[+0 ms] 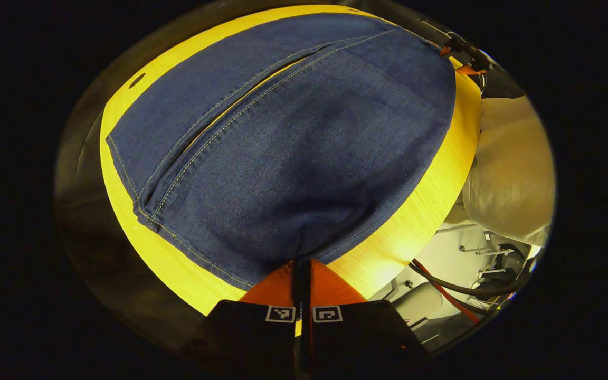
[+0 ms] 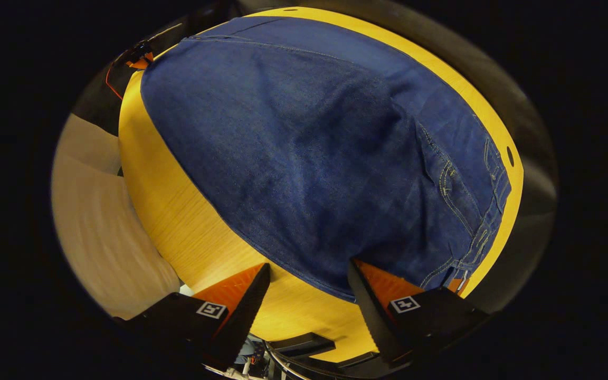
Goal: Grasp the waist and the cuffs of the jeans and fold them to make the two legs overlap; first hold the waist and fold one-third of the jeans toward the cuffs, then hold the cuffs and fold the remaining one-third in the same direction to finish folding.
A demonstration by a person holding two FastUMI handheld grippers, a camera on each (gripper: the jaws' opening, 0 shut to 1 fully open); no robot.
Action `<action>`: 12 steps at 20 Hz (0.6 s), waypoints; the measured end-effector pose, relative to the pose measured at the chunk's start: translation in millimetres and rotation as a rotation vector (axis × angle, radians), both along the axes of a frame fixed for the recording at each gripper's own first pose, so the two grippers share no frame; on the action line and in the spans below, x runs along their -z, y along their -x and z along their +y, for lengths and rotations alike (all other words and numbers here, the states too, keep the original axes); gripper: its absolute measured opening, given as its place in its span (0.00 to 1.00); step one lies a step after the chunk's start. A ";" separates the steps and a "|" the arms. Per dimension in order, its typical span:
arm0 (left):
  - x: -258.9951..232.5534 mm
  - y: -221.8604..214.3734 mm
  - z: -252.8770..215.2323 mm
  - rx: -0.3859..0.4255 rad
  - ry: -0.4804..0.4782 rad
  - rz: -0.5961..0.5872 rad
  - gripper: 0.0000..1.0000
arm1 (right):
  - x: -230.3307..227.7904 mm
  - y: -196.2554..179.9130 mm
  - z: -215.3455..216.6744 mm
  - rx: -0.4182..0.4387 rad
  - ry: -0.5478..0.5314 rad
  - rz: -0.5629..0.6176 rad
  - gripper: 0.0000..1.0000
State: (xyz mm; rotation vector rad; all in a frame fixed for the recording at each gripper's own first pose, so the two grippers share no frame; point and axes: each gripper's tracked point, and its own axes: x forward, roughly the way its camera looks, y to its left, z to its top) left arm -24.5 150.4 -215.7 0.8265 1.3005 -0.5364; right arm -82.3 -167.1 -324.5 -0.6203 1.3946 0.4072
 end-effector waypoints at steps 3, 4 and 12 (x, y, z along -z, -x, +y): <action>-0.5 -0.7 -1.3 -0.021 0.008 0.002 0.00 | 1.4 -8.7 -9.6 0.021 0.011 0.001 0.68; -0.4 -0.9 -2.3 -0.023 0.011 0.001 0.00 | 0.9 -10.0 -8.7 0.029 0.015 0.002 0.60; -1.0 -2.6 -2.8 -0.074 0.004 -0.007 0.00 | -5.5 -23.5 -12.6 0.125 0.016 -0.092 0.20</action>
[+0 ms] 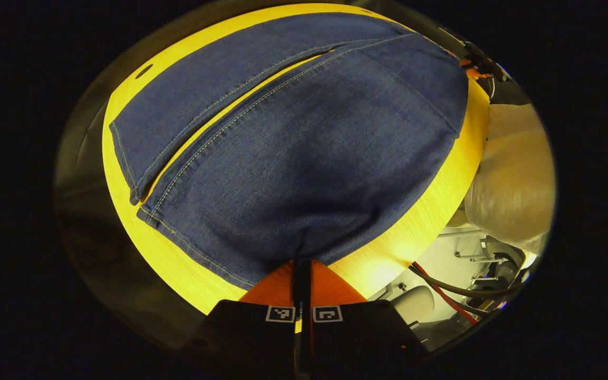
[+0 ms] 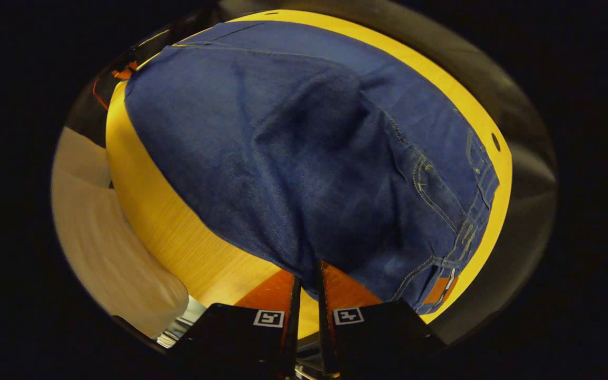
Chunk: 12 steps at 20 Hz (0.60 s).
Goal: Grasp the waist and the cuffs of the jeans and fold them to make the two legs overlap; first hold the waist and fold one-third of the jeans toward the cuffs, then hold the cuffs and fold the remaining one-third in the same direction to finish folding.
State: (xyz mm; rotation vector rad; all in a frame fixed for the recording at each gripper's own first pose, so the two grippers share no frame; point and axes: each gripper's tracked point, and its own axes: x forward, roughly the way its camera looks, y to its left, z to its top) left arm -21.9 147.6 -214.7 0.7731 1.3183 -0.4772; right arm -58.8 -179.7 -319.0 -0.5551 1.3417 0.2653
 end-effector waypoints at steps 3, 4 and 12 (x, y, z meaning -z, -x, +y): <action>0.9 -0.8 1.3 -0.012 0.006 -0.038 0.00 | -4.2 -2.2 -2.7 0.038 -0.027 -0.063 0.24; 0.9 -1.1 0.7 -0.017 0.011 -0.053 0.00 | -5.5 -4.1 -2.8 0.069 -0.029 -0.091 0.09; -0.2 -3.3 3.4 -0.121 0.005 -0.258 0.00 | -13.5 -2.6 -3.8 0.173 0.108 -0.205 0.03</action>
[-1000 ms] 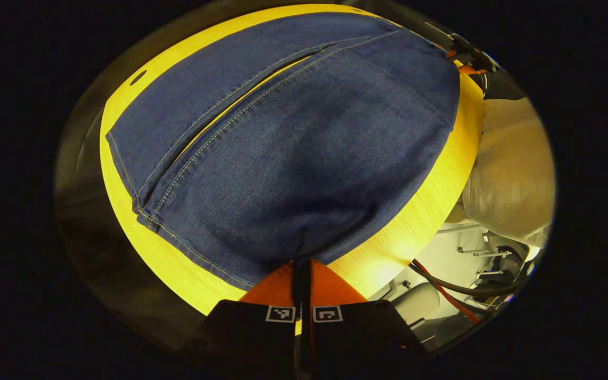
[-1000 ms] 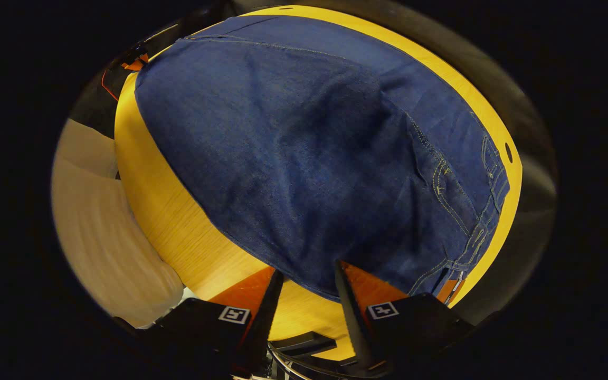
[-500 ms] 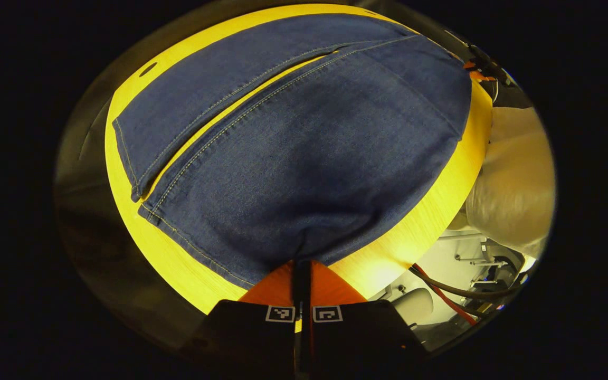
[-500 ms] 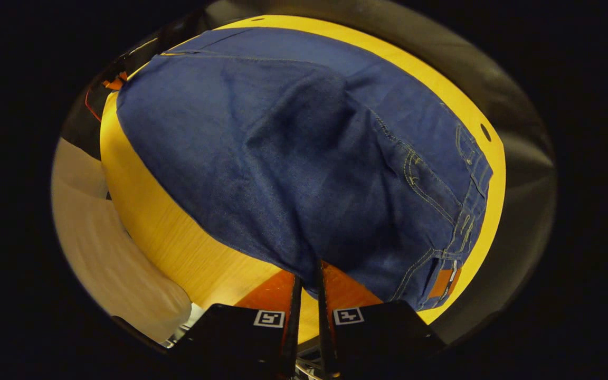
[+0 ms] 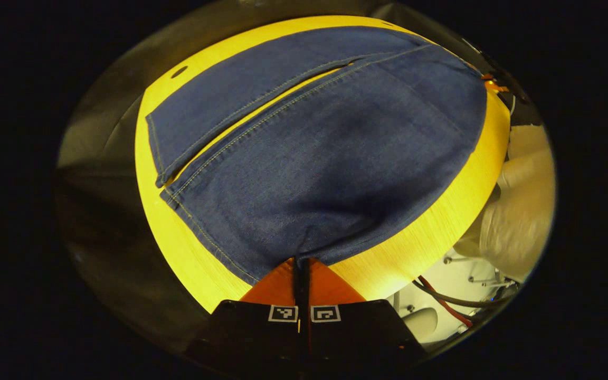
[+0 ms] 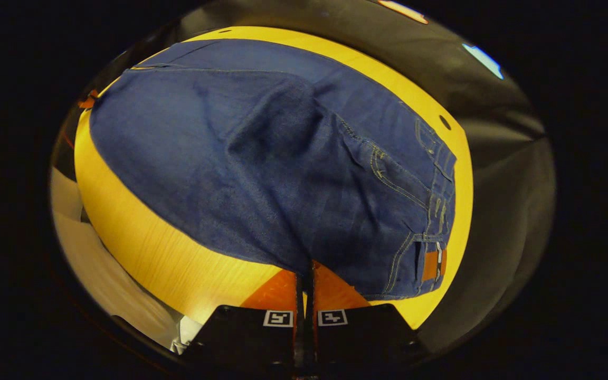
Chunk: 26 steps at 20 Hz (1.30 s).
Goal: Grasp the waist and the cuffs of the jeans and fold them to make the two legs overlap; first hold the waist and fold one-third of the jeans toward the cuffs, then hold the cuffs and fold the remaining one-third in the same direction to finish folding.
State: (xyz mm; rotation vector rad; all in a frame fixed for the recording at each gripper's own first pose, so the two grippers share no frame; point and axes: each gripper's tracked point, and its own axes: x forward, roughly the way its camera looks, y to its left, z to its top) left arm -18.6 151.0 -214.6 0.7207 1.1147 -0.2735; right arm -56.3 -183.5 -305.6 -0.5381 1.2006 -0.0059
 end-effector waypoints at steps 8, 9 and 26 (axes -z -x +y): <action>-80.6 -41.8 -18.7 -0.245 0.267 -0.458 0.00 | -83.0 -52.7 2.4 0.167 0.041 -0.345 0.01; -91.7 -49.6 -20.3 -0.264 0.291 -0.504 0.00 | -93.5 -65.5 2.9 0.172 0.044 -0.385 0.01; -187.2 -98.8 -41.6 -0.489 0.307 -0.682 0.00 | -84.7 -325.0 -19.3 0.204 -0.214 -0.482 0.02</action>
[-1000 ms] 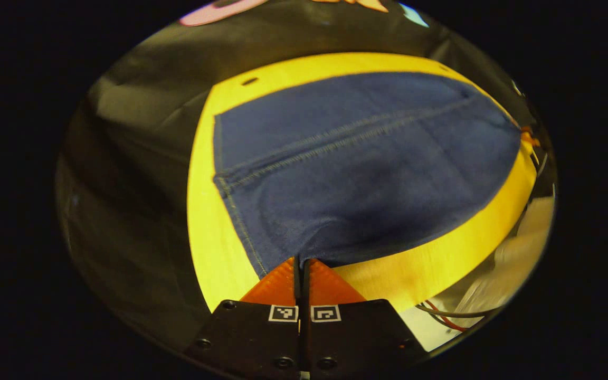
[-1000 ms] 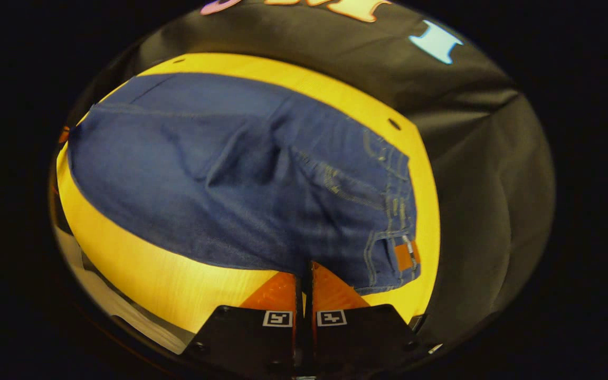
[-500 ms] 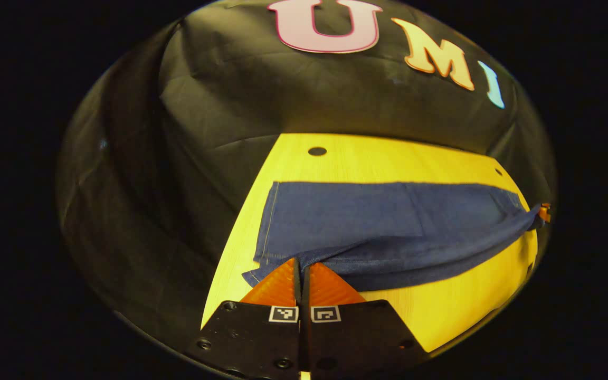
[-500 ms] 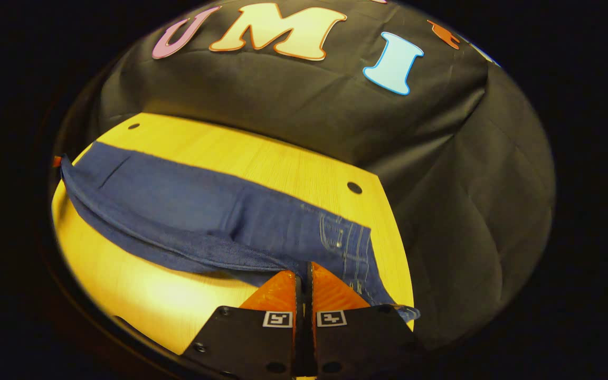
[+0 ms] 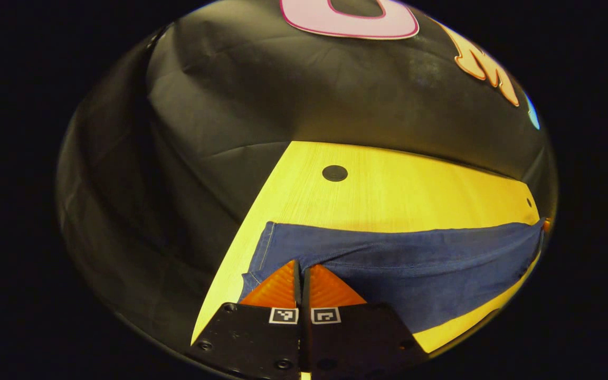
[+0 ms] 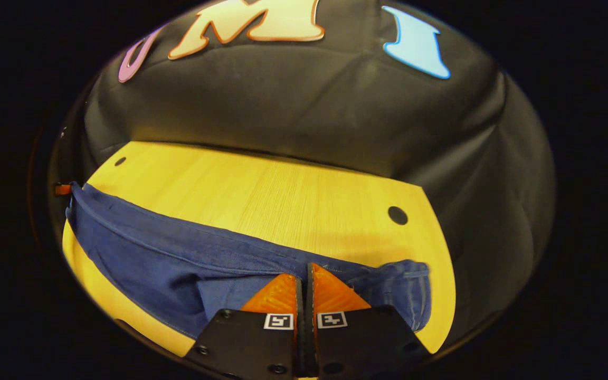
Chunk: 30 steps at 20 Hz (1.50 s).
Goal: Grasp the waist and the cuffs of the jeans and fold them to make the two legs overlap; first hold the waist and fold one-third of the jeans toward the cuffs, then hold the cuffs and fold the remaining one-third in the same direction to finish folding.
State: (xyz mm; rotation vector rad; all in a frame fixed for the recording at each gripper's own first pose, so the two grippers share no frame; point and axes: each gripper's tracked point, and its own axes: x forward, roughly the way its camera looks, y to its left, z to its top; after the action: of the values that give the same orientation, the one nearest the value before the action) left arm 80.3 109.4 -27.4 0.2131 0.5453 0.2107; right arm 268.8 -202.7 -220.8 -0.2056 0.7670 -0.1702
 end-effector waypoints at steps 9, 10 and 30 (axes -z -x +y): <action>0.7 0.1 6.4 -0.078 0.089 -0.036 0.02 | 34.7 -16.5 -8.0 0.078 -0.279 0.079 0.11; -3.4 1.3 11.5 -0.098 0.085 -0.050 0.05 | 30.5 -20.9 -10.4 0.088 -0.306 0.060 0.16; -80.9 16.4 18.3 -0.035 0.089 -0.337 0.85 | -81.6 99.3 -151.5 0.412 -0.268 -0.336 0.98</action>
State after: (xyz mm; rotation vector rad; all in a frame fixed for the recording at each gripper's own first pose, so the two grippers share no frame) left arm 63.9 127.7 53.5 0.0788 0.2235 0.2498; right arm 169.5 -354.2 -139.3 0.2352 0.4821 -0.4762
